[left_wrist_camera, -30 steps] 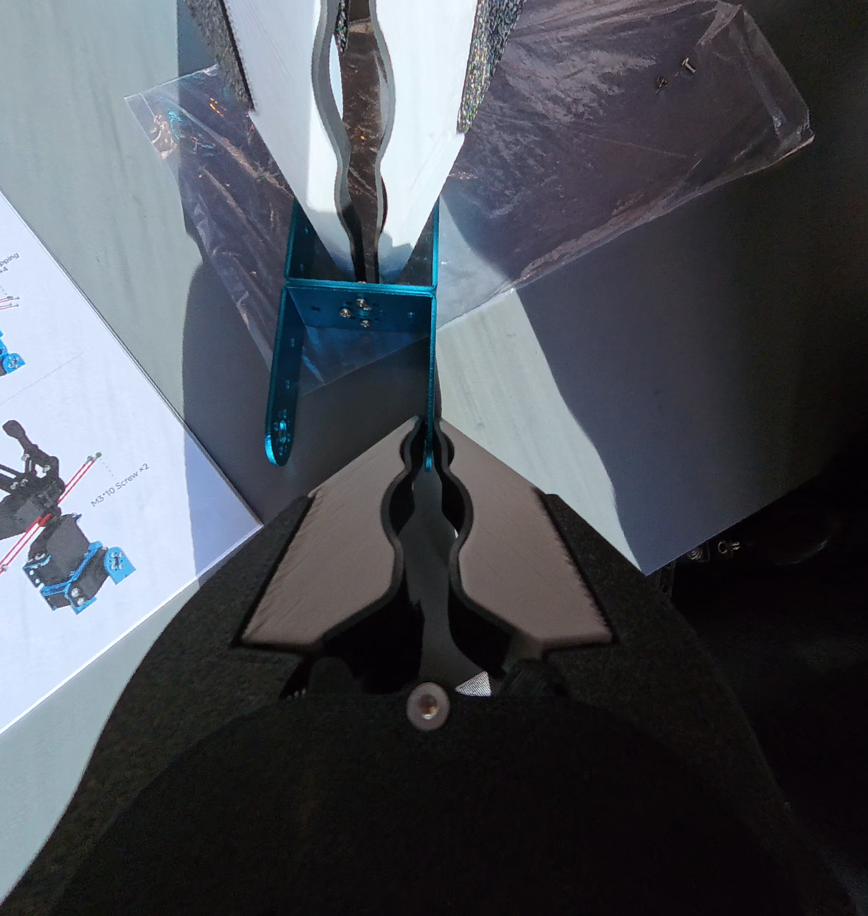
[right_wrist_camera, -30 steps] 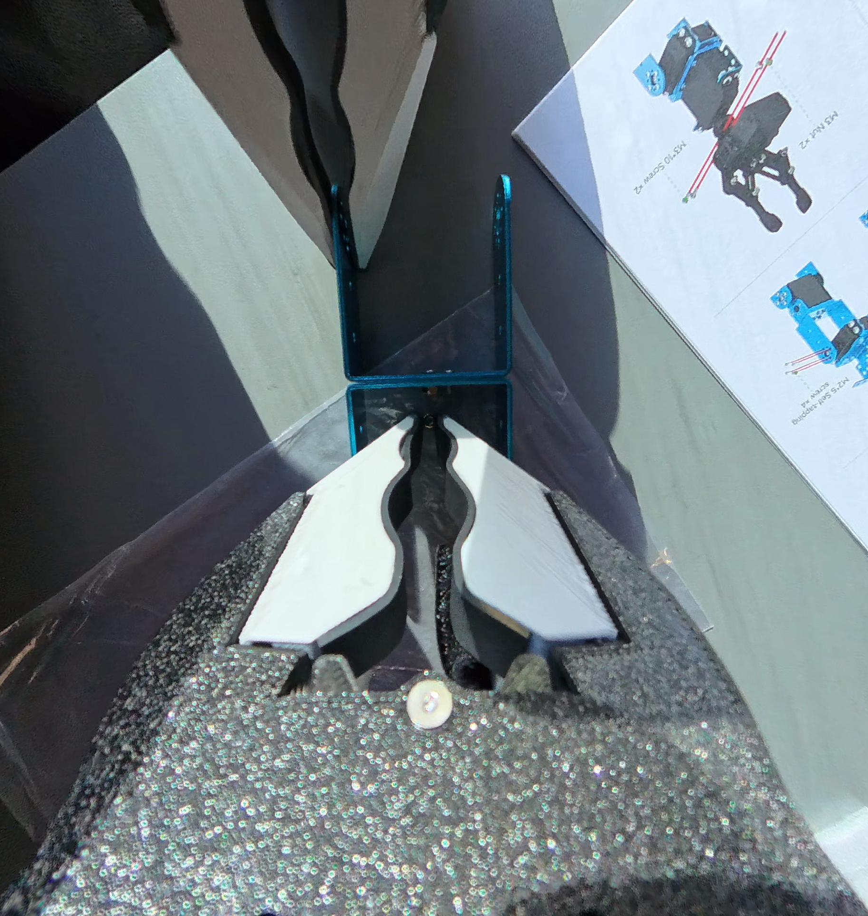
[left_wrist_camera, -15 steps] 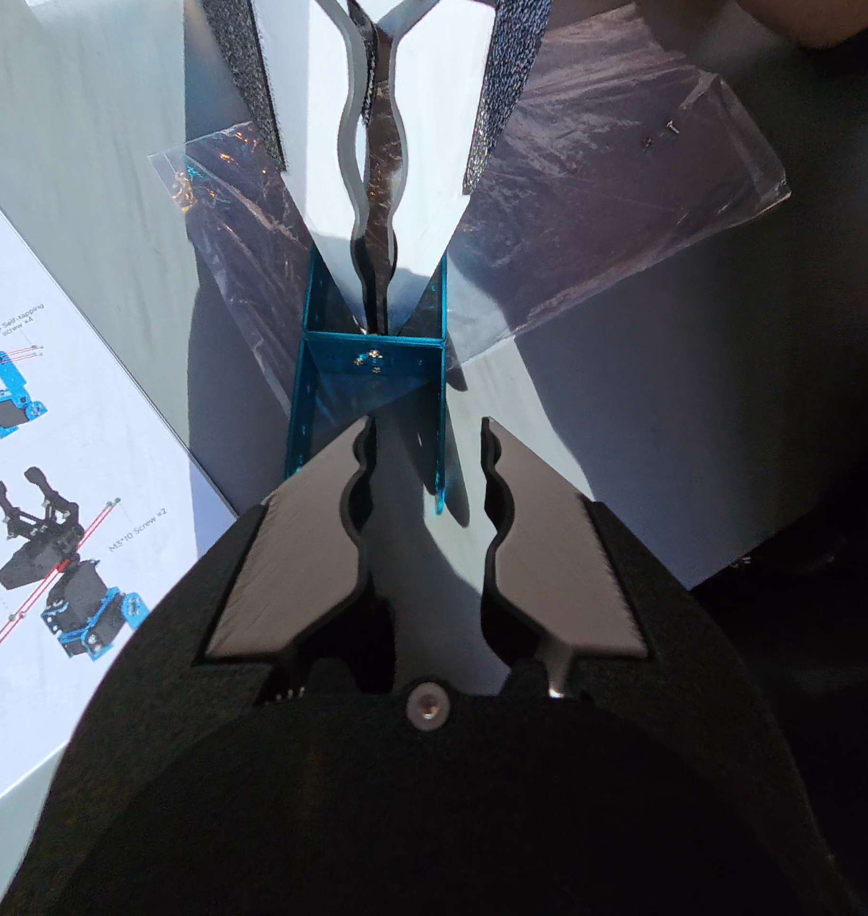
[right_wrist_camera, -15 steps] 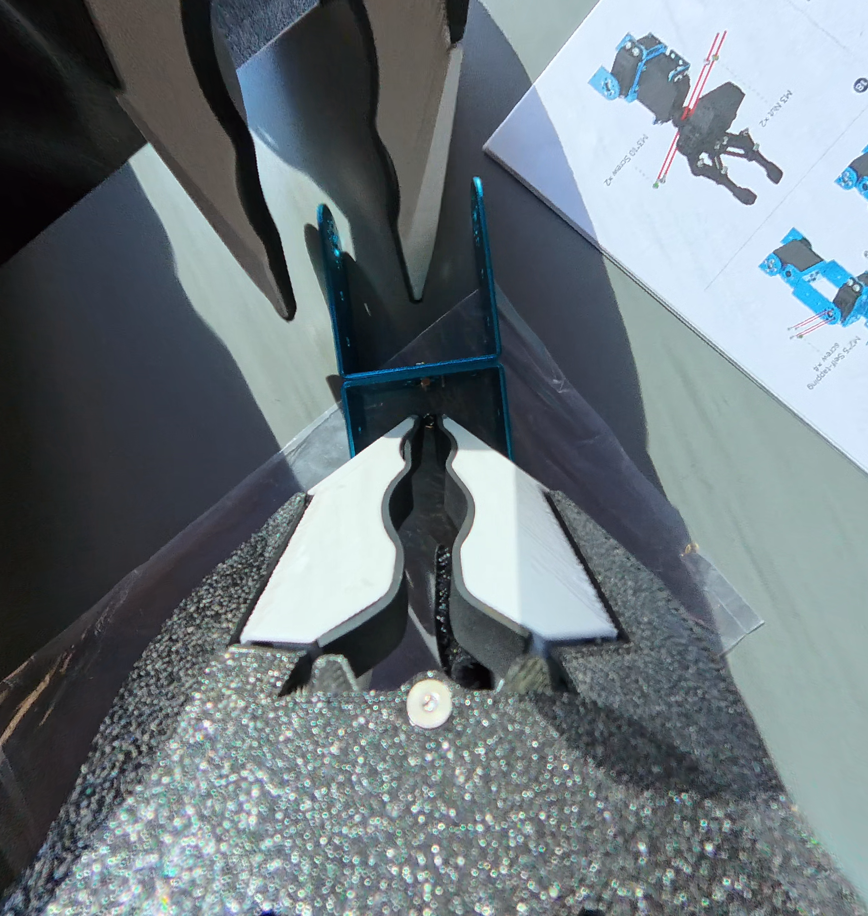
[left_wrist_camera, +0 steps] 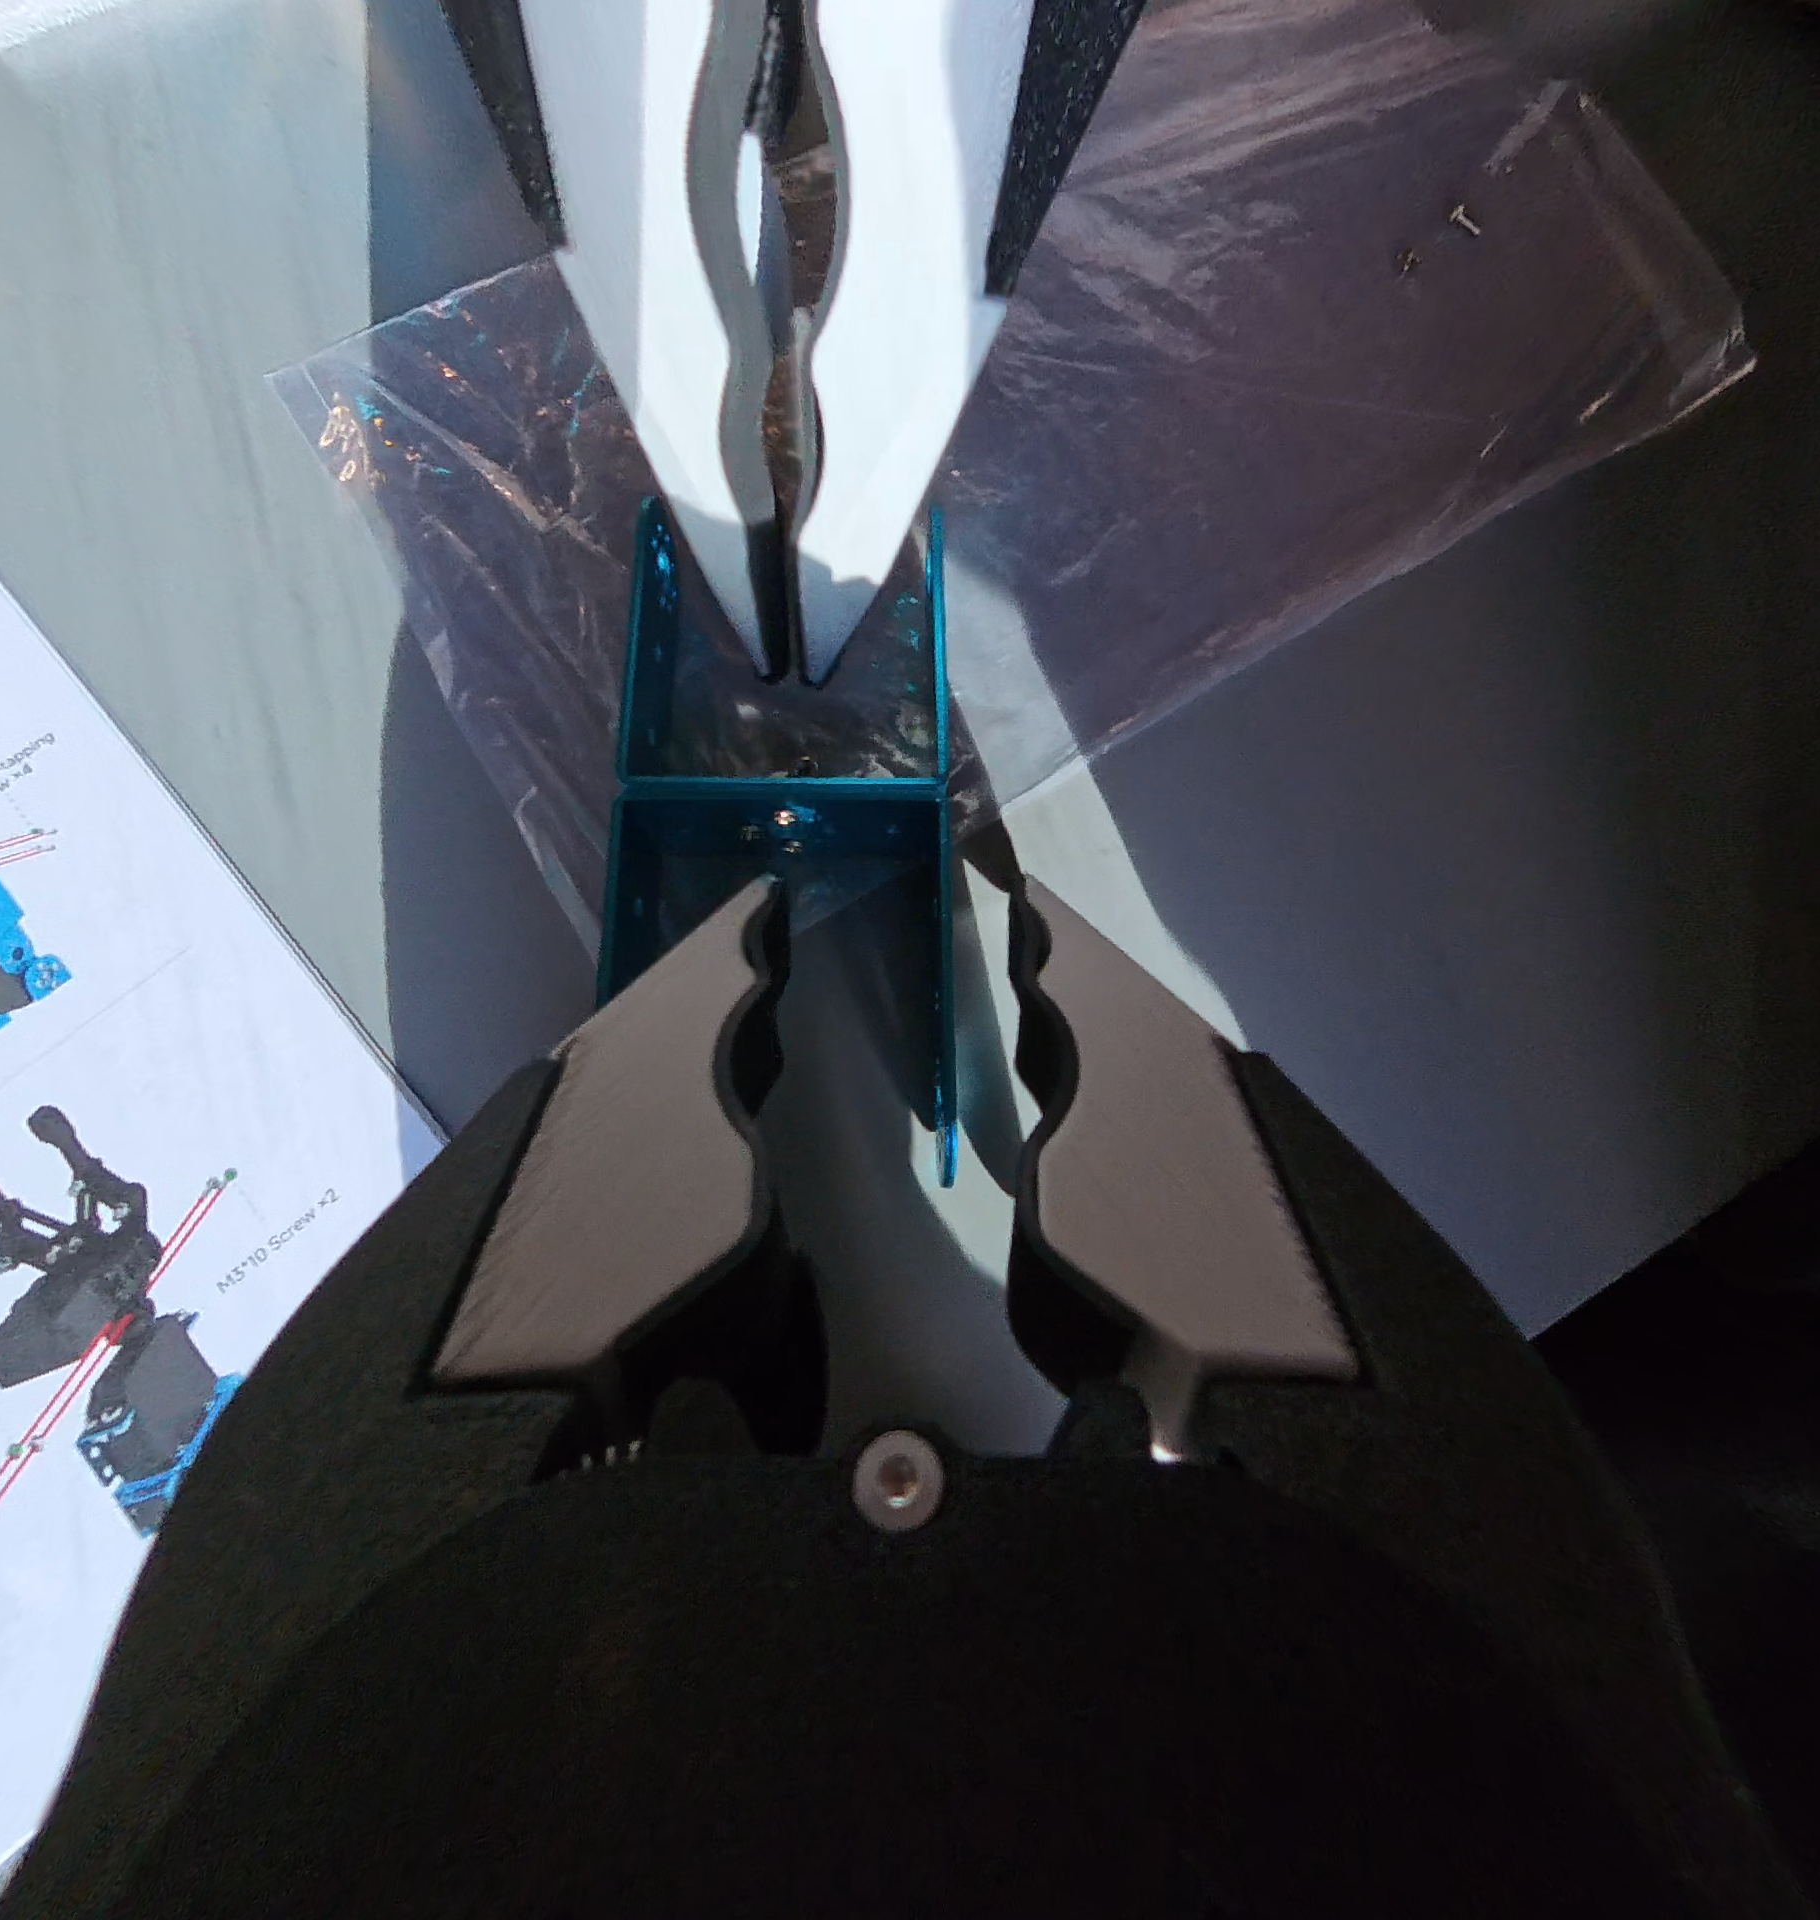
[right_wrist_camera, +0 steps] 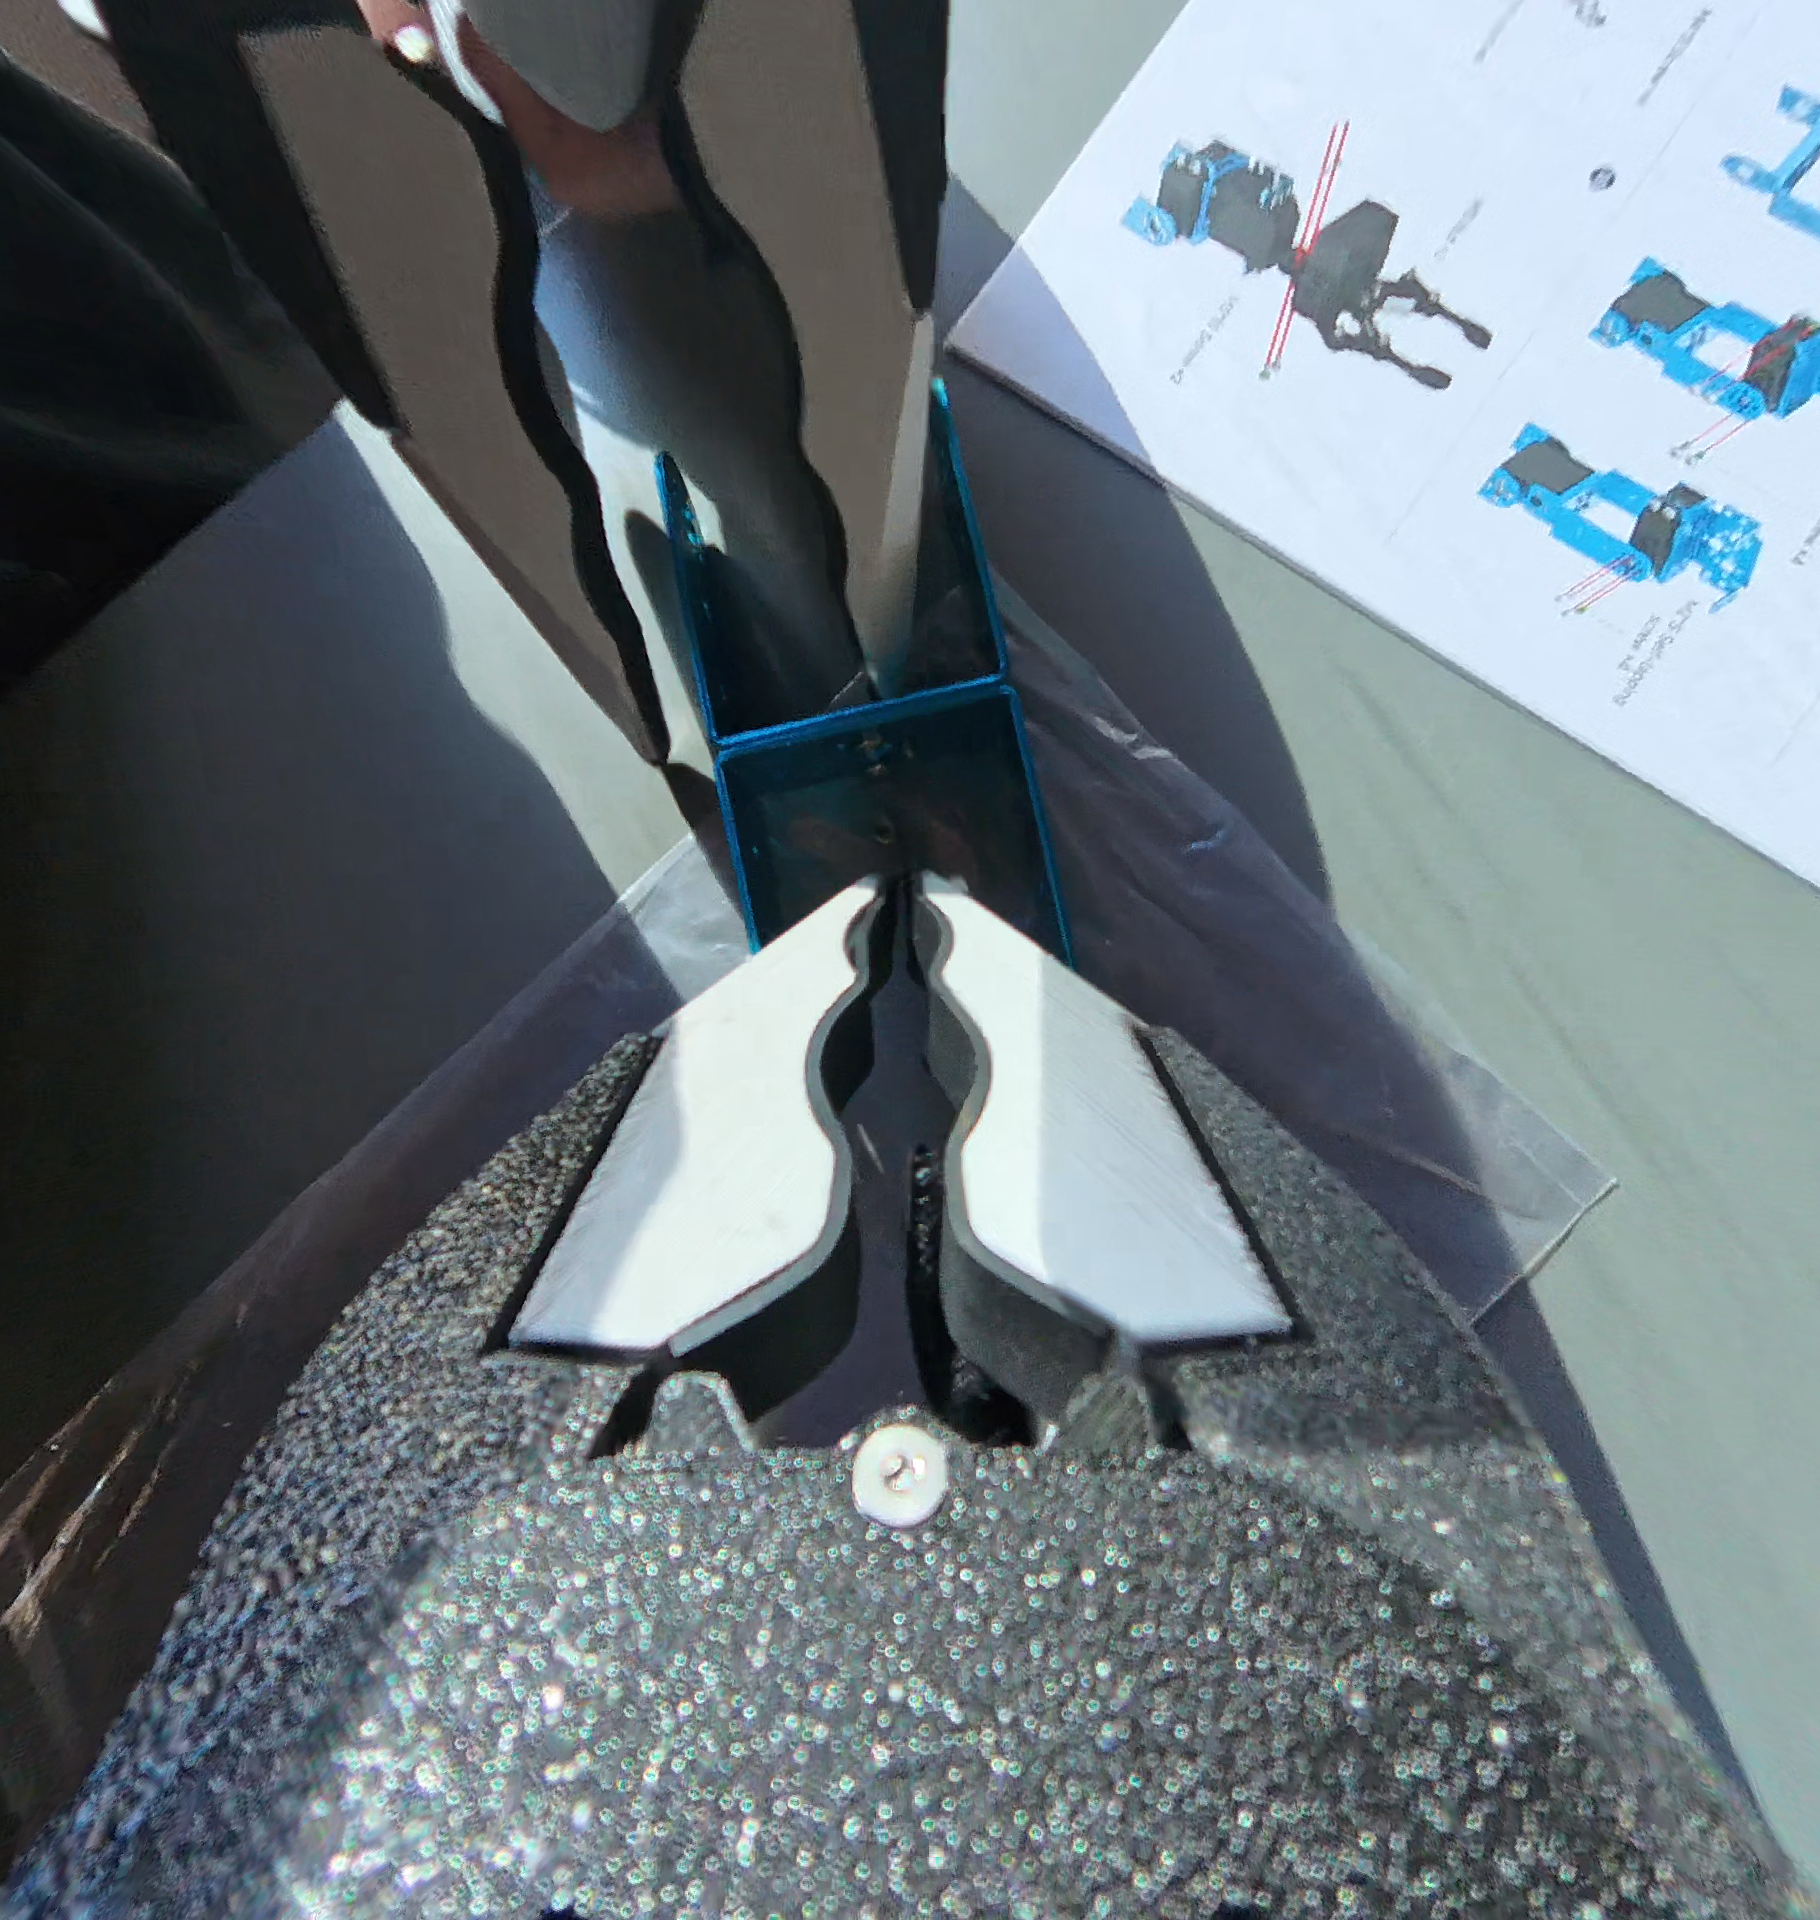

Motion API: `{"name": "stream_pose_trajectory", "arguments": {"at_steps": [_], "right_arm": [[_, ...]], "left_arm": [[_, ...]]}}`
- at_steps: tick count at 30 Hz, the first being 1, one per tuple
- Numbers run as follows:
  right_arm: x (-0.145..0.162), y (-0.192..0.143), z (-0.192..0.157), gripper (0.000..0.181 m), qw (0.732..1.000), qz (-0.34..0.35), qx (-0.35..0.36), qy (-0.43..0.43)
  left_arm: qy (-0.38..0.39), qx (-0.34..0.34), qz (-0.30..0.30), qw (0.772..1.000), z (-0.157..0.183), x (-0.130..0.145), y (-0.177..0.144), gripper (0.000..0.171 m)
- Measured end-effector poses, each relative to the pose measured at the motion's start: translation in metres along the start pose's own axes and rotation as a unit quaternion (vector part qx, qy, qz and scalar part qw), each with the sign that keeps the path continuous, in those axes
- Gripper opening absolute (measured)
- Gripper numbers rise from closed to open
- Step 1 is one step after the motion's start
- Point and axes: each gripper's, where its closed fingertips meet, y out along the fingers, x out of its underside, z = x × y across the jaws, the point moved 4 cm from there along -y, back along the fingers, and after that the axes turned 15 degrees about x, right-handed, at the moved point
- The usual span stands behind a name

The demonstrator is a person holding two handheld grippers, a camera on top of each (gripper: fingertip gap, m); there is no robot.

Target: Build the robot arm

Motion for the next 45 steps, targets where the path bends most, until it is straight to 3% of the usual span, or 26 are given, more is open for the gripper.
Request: {"name": "stream_pose_trajectory", "arguments": {"at_steps": [2,12,20,30,37,45], "right_arm": [[0.000,0.003,-0.004,0.011,1.000,-0.022,0.001,-0.012],[-0.010,0.015,-0.003,0.013,0.983,-0.160,-0.010,-0.092],[-0.016,0.018,-0.008,0.011,0.976,-0.191,-0.012,-0.106],[-0.019,0.019,-0.011,0.009,0.968,-0.220,0.006,-0.121],[-0.017,0.017,-0.015,0.002,0.971,-0.198,0.019,-0.134],[-0.011,0.007,-0.004,0.002,0.990,-0.121,0.010,-0.066]], "left_arm": [[0.002,0.002,-0.008,1.000,0.001,0.001,-0.001,0.033],[-0.012,-0.013,-0.007,1.000,0.004,0.017,-0.017,0.024],[-0.013,-0.019,0.016,1.000,0.009,0.029,-0.028,0.011],[-0.010,-0.017,0.031,0.999,0.007,0.030,-0.028,0.007],[-0.008,-0.017,0.037,0.999,0.009,0.030,-0.027,0.003],[-0.003,-0.016,0.027,1.000,0.009,0.030,-0.029,0.004]]}}
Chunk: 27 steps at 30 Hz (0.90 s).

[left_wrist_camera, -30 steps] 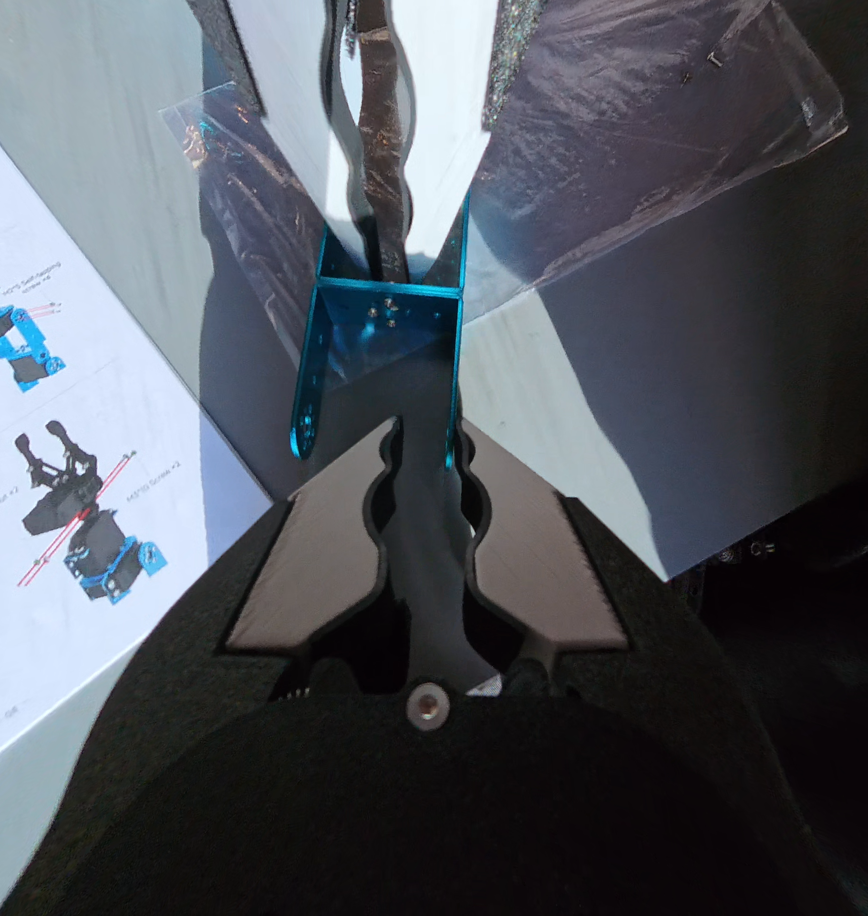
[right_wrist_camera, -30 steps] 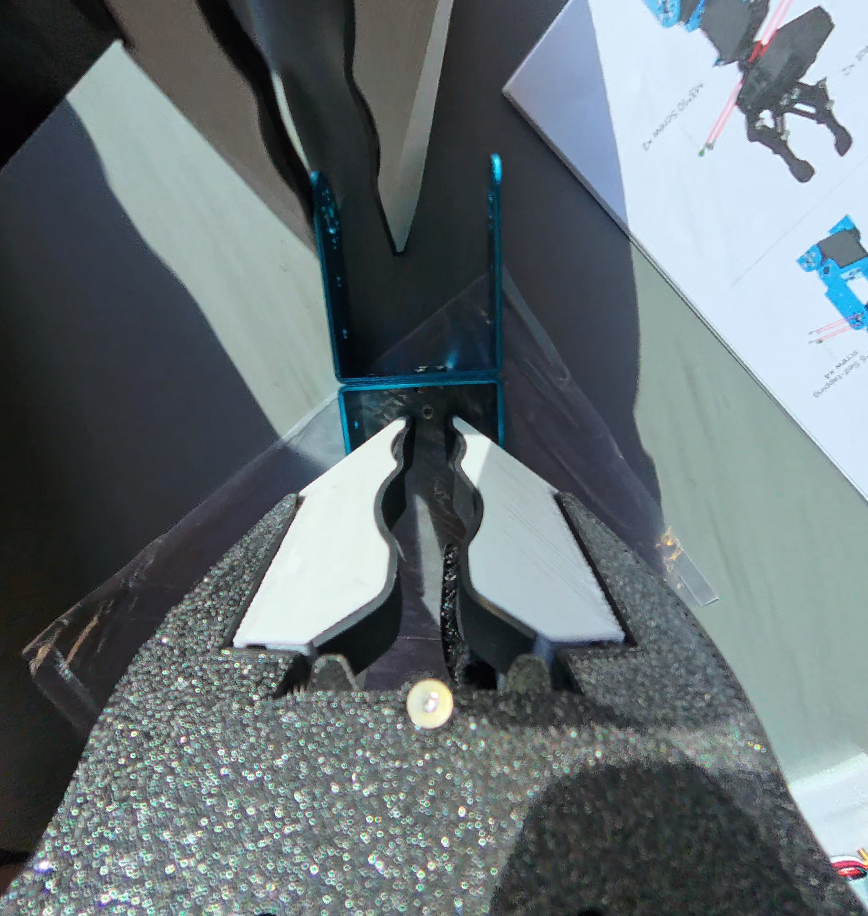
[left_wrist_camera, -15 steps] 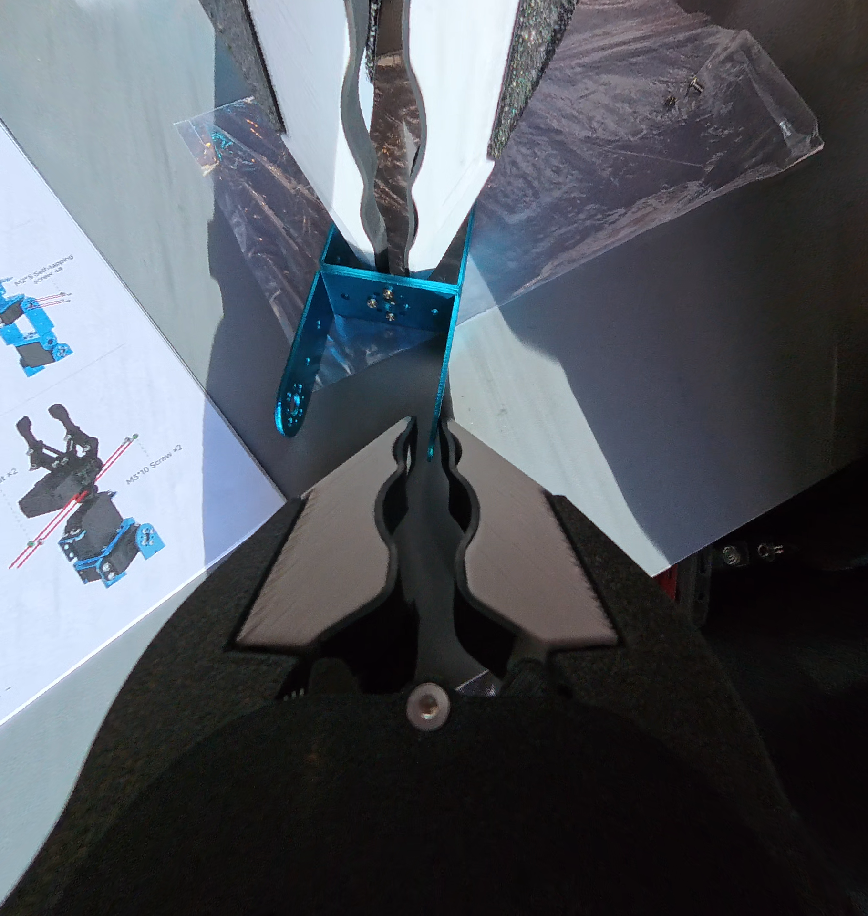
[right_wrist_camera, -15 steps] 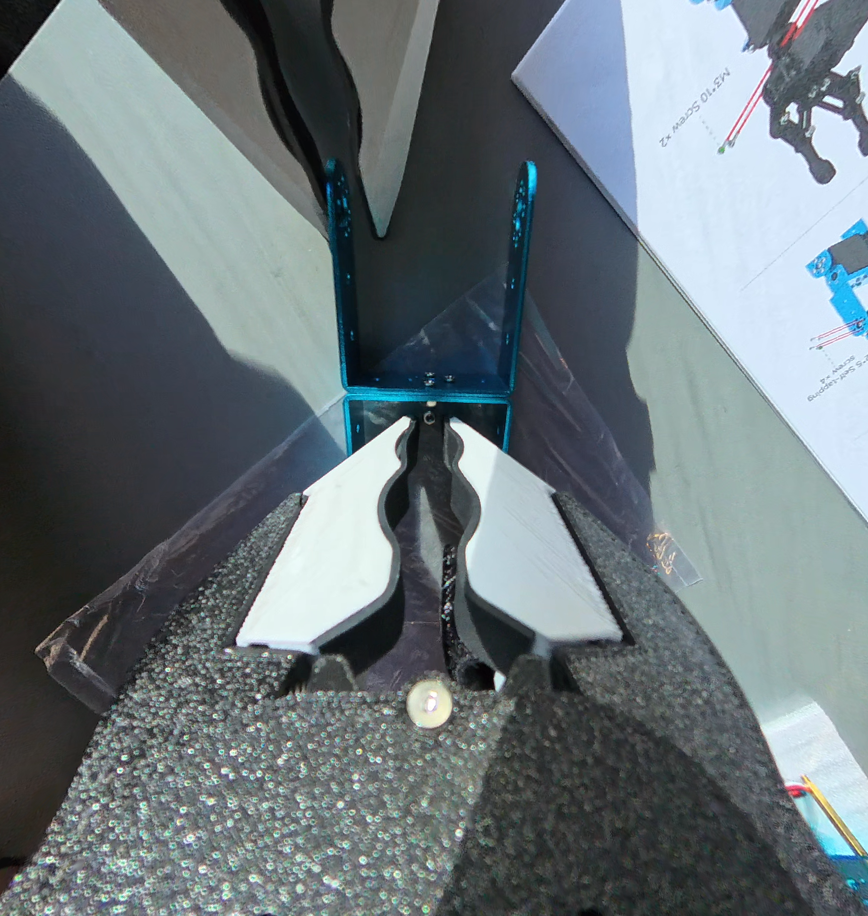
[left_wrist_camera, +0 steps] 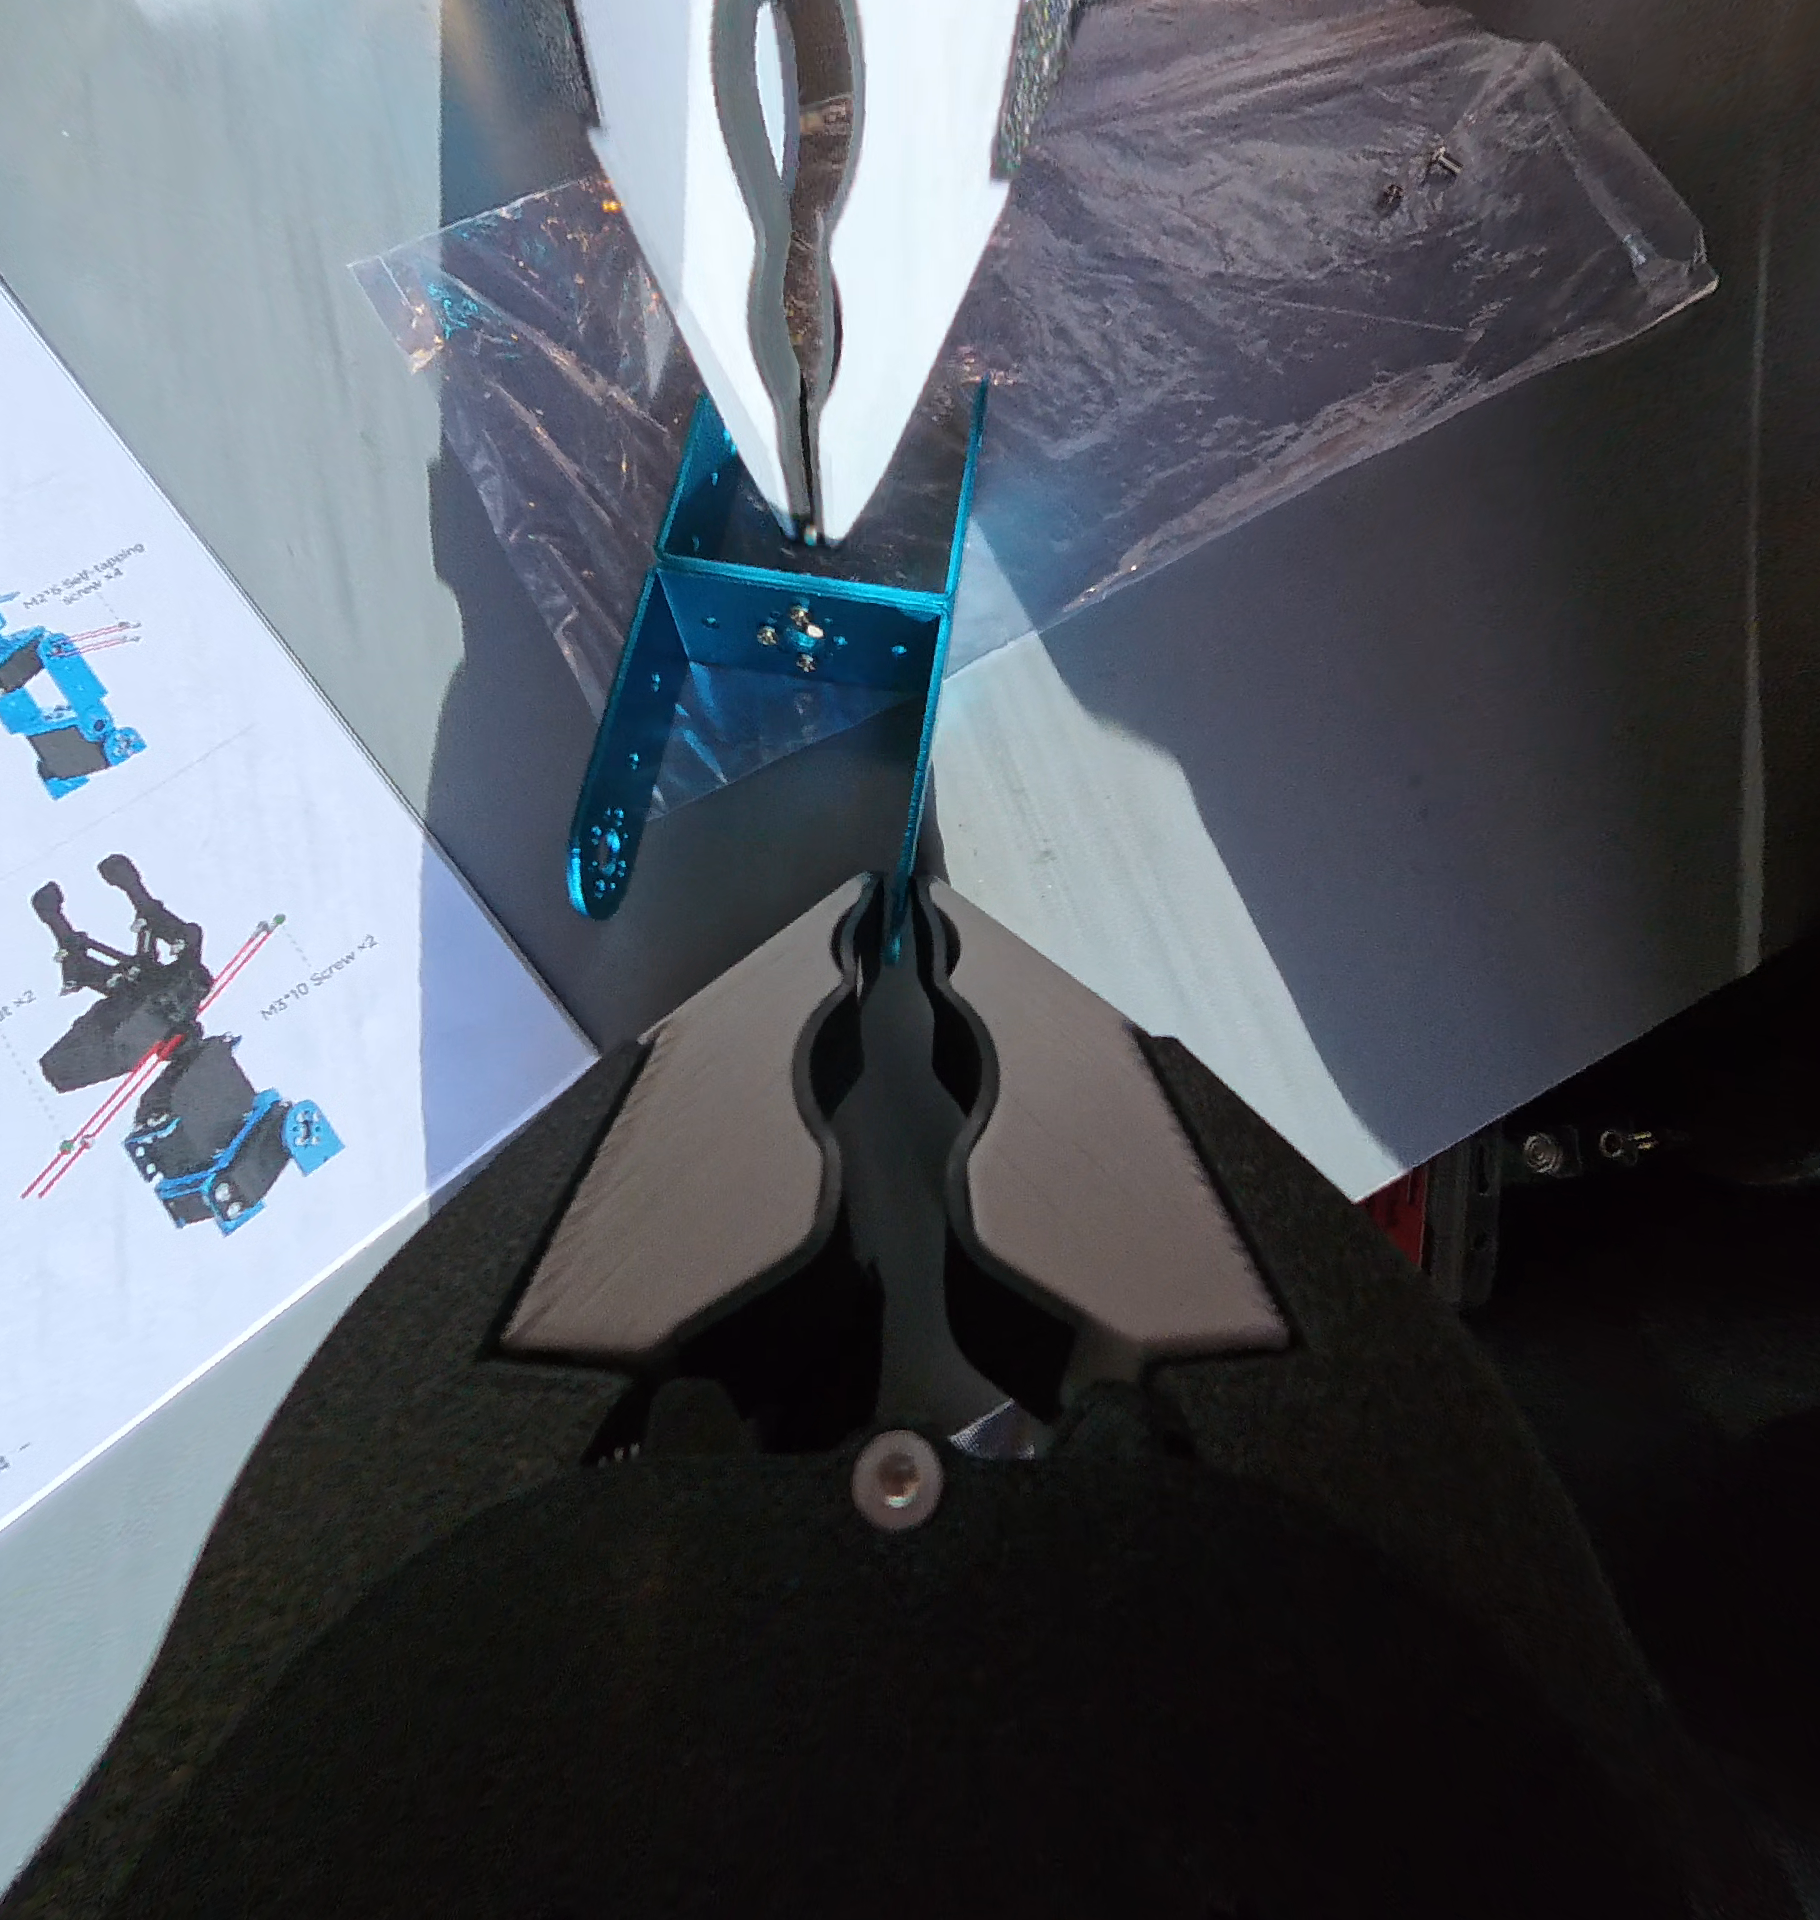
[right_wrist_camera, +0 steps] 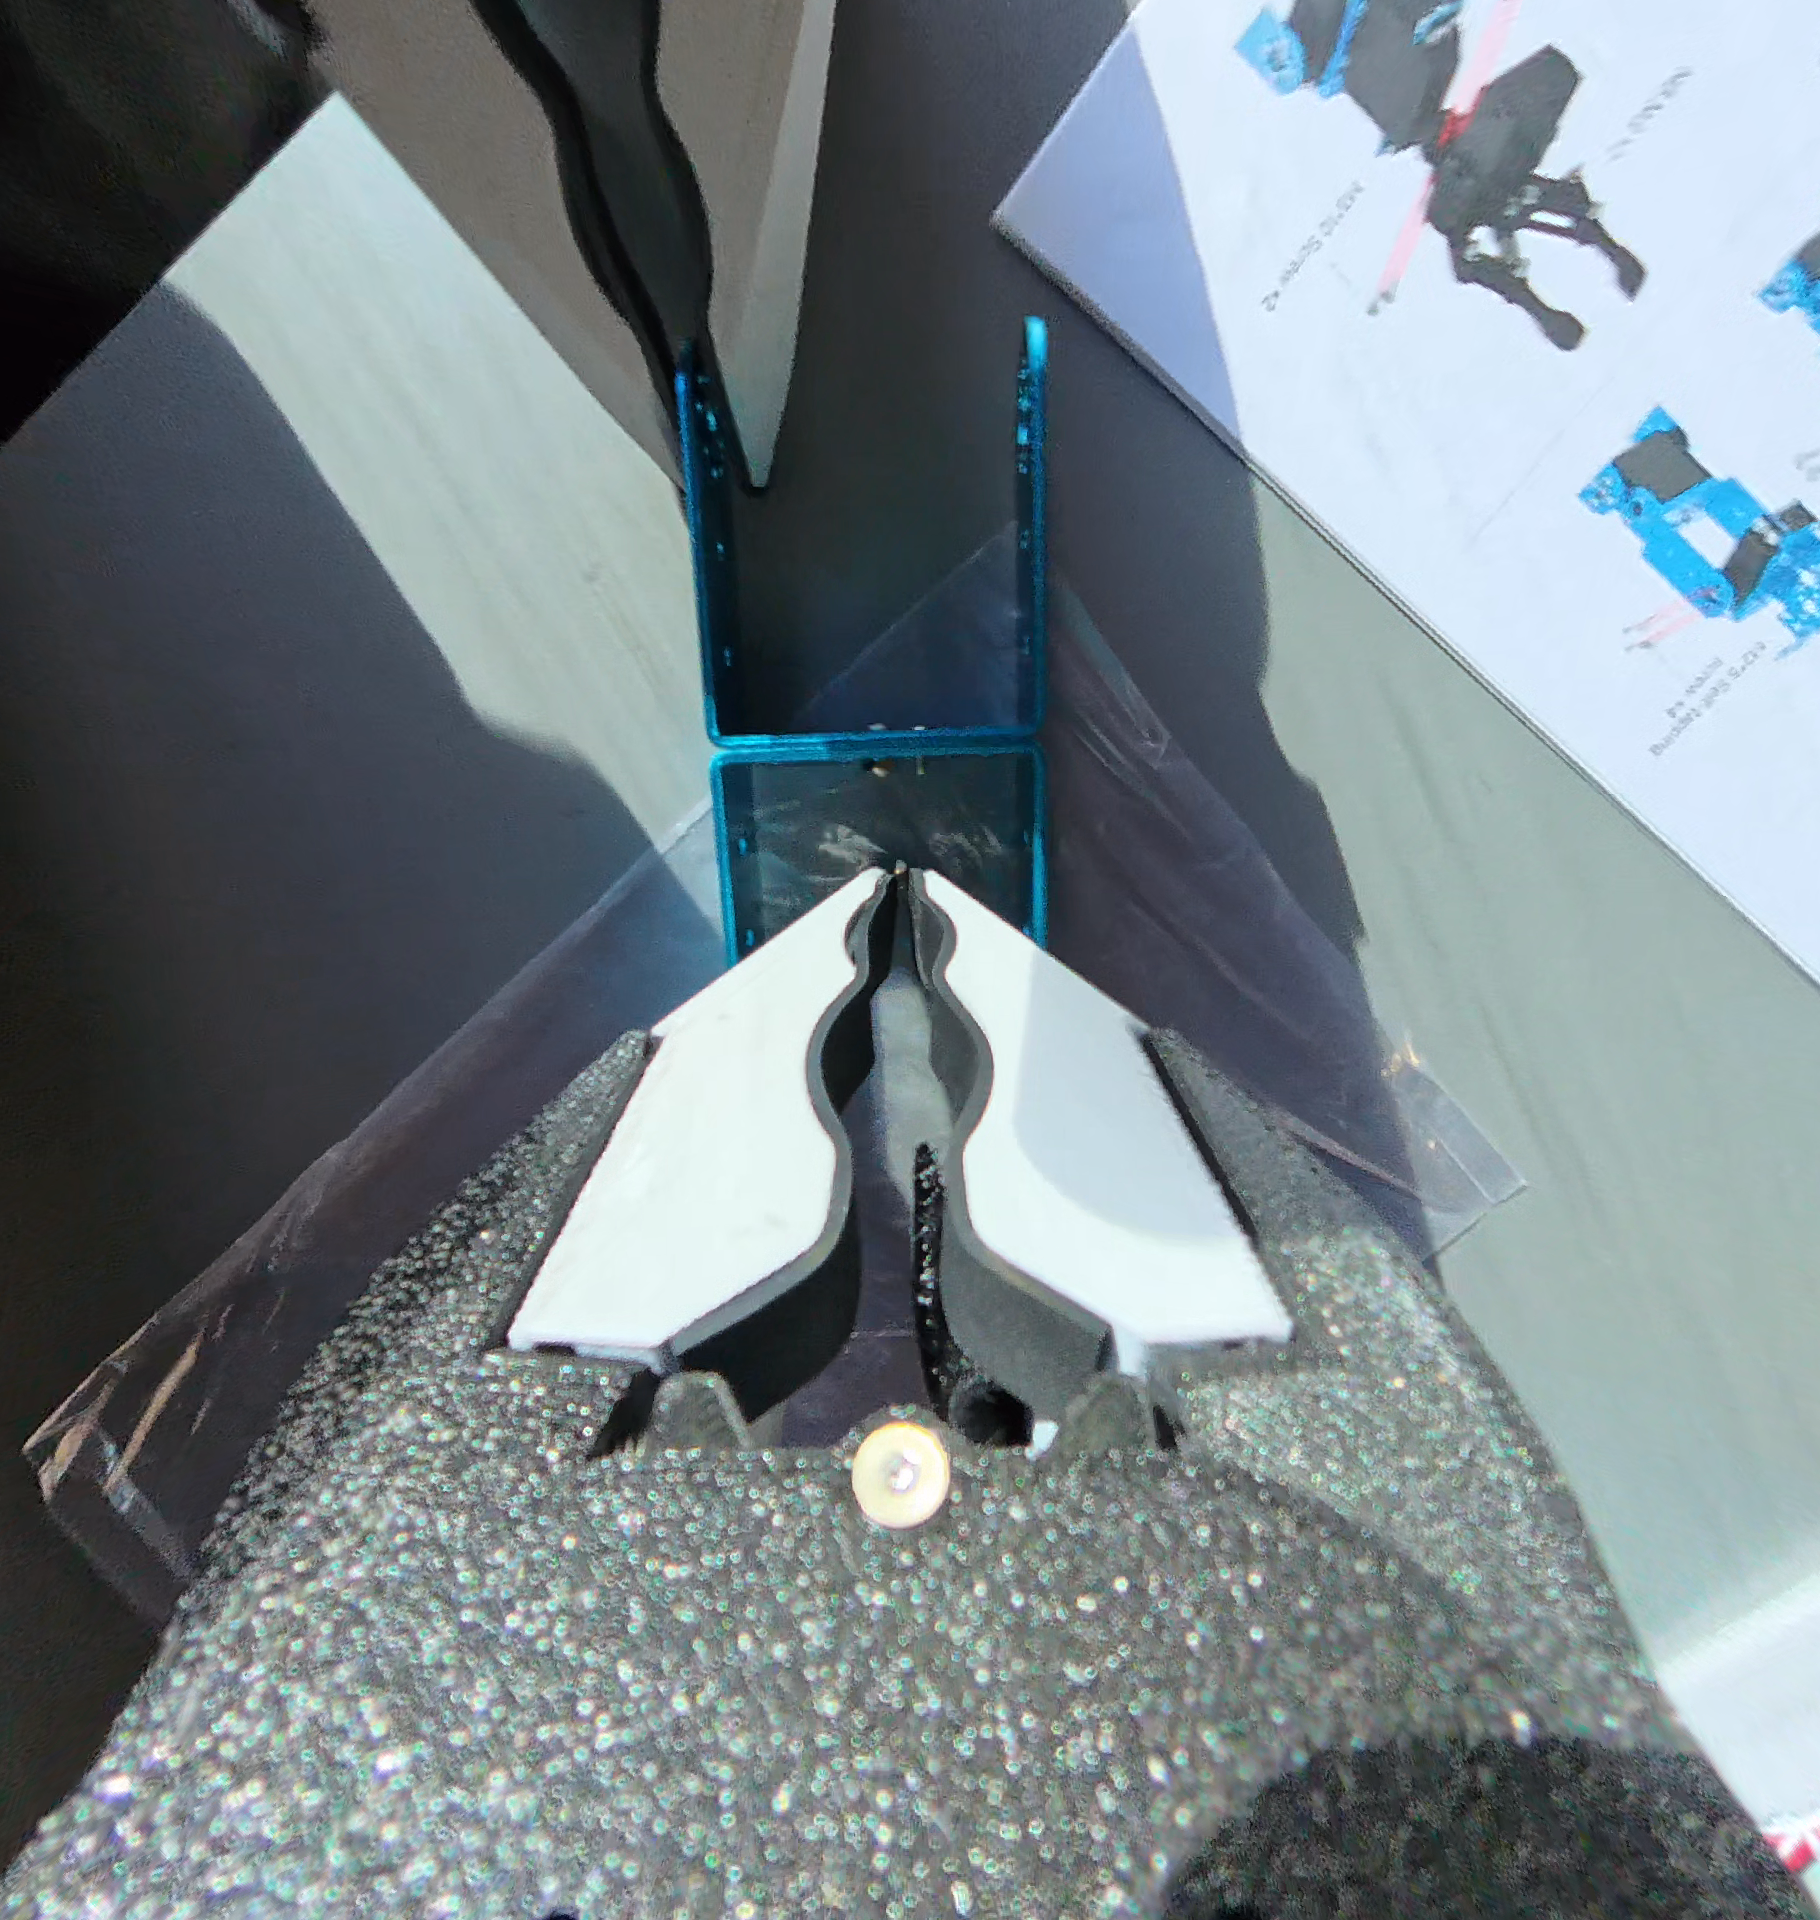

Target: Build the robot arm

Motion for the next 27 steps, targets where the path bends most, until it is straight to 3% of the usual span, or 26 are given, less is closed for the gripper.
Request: {"name": "stream_pose_trajectory", "arguments": {"at_steps": [6,8,10,14,17,27], "right_arm": [[0.012,-0.005,0.011,0.002,0.996,0.058,0.018,0.058],[0.008,-0.007,0.008,0.002,0.991,0.083,-0.014,0.107],[0.003,-0.004,0.005,0.002,0.983,0.078,-0.039,0.165],[0.003,0.005,0.002,0.001,0.977,0.051,-0.003,0.205],[0.002,0.002,0.005,0.001,0.966,0.072,-0.002,0.249],[0.001,0.008,0.001,0.001,0.943,0.108,-0.053,0.311]], "left_arm": [[0.007,-0.008,0.005,1.000,-0.003,-0.011,0.003,0.017],[0.010,-0.005,0.007,1.000,-0.003,-0.016,0.006,0.017],[0.015,-0.001,0.000,1.000,-0.003,-0.019,0.009,0.020],[0.018,0.009,-0.008,1.000,-0.005,-0.027,0.015,0.040],[0.023,0.021,-0.022,0.999,-0.005,-0.029,0.021,0.049],[0.039,0.033,-0.011,0.999,-0.001,-0.034,0.029,0.057]]}}
